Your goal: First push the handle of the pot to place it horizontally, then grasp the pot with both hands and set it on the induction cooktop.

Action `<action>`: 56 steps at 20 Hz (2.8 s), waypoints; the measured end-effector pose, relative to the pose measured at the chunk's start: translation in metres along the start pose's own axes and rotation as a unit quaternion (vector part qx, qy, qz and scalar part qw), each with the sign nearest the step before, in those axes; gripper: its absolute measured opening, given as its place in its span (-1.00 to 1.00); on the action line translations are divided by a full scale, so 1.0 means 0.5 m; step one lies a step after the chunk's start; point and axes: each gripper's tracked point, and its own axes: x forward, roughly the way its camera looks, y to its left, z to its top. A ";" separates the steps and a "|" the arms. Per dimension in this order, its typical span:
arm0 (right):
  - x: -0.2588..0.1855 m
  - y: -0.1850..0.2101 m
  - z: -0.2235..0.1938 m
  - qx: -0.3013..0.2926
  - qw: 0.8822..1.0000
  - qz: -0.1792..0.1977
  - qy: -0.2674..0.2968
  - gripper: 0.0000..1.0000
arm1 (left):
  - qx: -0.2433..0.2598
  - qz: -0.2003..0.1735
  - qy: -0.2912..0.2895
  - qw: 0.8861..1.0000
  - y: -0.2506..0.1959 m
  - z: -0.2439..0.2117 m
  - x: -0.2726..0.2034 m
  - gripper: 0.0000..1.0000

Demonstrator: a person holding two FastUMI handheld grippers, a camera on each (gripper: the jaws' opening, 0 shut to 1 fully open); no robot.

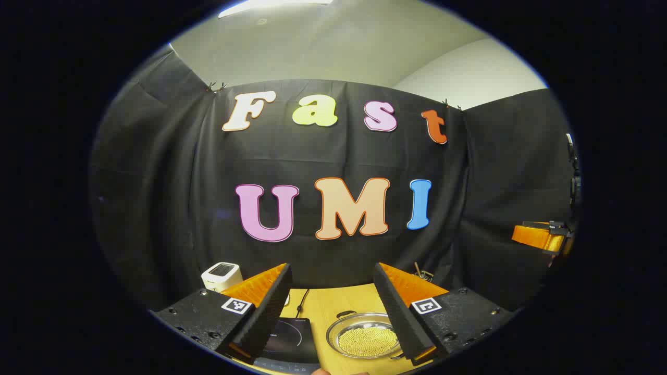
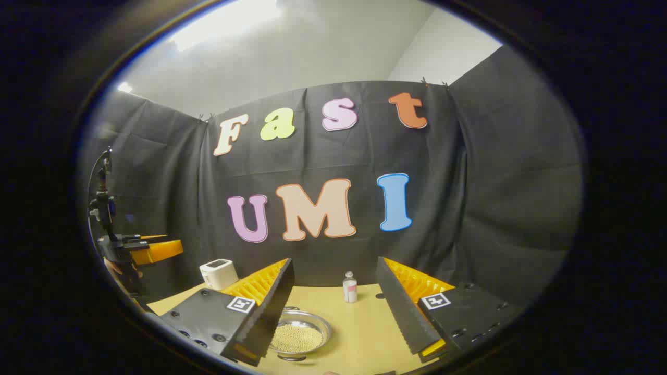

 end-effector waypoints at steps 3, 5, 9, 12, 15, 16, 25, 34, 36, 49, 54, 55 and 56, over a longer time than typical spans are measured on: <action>0.004 0.007 0.000 -0.004 1.000 0.001 0.002 0.97 | 0.008 0.006 -0.008 1.000 0.006 0.001 -0.002 0.84; 0.006 0.013 0.005 -0.010 1.000 0.003 -0.001 0.98 | 0.008 0.007 -0.012 1.000 0.007 0.004 -0.002 0.84; 0.008 0.032 0.000 -0.015 1.000 0.018 -0.004 0.98 | 0.008 0.006 -0.017 1.000 0.006 0.007 0.000 0.84; 0.011 0.028 0.000 -0.006 1.000 0.021 -0.007 0.98 | 0.008 0.010 -0.016 1.000 0.008 0.006 0.008 0.91; 0.017 0.020 -0.003 -0.005 1.000 0.019 -0.005 0.84 | 0.007 0.010 -0.013 1.000 0.005 0.003 0.014 0.84; 0.018 0.016 -0.003 -0.005 1.000 0.017 -0.004 0.97 | 0.005 0.009 -0.013 1.000 0.005 0.005 0.017 0.91; 0.037 0.001 -0.004 0.003 1.000 0.011 -0.012 0.98 | 0.006 0.008 -0.015 1.000 0.010 -0.005 0.025 0.91; 0.074 0.018 -0.052 0.008 1.000 0.022 -0.011 0.97 | -0.009 0.001 -0.011 1.000 0.021 -0.035 0.035 0.91; 0.080 0.030 -0.074 0.015 0.999 0.027 -0.010 0.83 | -0.012 -0.003 -0.015 1.000 0.023 -0.035 0.029 0.91; 0.033 0.128 -0.205 -0.008 0.997 0.075 0.025 -0.79 | -0.001 0.001 -0.034 0.999 0.037 -0.033 -0.013 0.92; 0.028 0.237 -0.332 0.010 0.984 0.153 0.088 -0.95 | 0.005 0.002 -0.030 1.000 0.033 -0.043 -0.019 0.92; 0.021 0.257 -0.363 0.020 0.979 0.170 0.107 -0.95 | 0.004 0.002 -0.028 1.000 0.033 -0.047 -0.021 0.92; 0.016 0.275 -0.396 0.028 0.974 0.184 0.127 -0.95 | 0.004 0.002 -0.025 1.000 0.034 -0.050 -0.022 0.92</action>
